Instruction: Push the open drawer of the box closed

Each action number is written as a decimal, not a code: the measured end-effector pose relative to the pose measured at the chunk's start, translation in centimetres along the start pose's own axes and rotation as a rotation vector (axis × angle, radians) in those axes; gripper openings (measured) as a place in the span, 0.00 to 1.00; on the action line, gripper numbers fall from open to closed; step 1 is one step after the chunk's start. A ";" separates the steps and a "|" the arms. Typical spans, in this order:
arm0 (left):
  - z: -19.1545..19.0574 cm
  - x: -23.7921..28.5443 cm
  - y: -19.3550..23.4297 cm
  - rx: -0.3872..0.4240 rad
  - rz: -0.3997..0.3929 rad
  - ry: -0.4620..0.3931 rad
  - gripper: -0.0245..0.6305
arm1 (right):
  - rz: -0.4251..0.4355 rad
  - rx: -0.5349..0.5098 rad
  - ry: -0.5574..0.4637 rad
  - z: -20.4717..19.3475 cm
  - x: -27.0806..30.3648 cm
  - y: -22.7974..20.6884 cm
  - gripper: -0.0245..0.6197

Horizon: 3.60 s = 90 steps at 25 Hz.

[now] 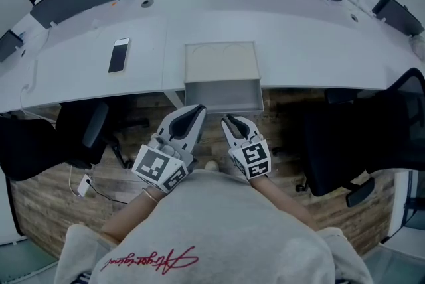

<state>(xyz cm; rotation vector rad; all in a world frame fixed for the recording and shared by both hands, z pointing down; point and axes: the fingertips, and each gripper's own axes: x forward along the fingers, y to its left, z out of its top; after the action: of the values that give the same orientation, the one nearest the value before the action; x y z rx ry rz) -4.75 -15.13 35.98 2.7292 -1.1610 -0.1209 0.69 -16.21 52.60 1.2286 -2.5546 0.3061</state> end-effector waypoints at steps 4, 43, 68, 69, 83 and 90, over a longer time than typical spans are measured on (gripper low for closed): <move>0.1 0.0 0.2 0.001 0.001 -0.007 0.07 | 0.001 0.003 -0.002 0.2 0.2 -0.1 0.15; 0.7 1.2 2.0 -0.007 0.001 -0.020 0.07 | 0.000 0.026 -0.007 1.1 2.0 -1.7 0.15; 1.1 0.9 3.2 -0.009 0.019 -0.034 0.07 | -0.012 0.044 -0.011 1.5 3.0 -2.6 0.15; 1.1 0.9 3.2 -0.011 0.020 -0.034 0.07 | -0.013 0.045 -0.011 1.6 3.0 -2.6 0.15; 1.1 1.0 3.8 -0.010 0.013 -0.040 0.07 | -0.024 0.052 -0.013 1.8 3.5 -3.1 0.15; 1.2 1.1 4.1 -0.018 0.019 -0.036 0.07 | -0.028 0.057 -0.013 1.9 3.8 -3.4 0.15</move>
<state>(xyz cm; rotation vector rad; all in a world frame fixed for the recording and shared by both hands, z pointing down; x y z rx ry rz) -7.05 -18.92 35.63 2.7101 -1.1896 -0.1782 0.81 -21.59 52.38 1.2897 -2.5537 0.3689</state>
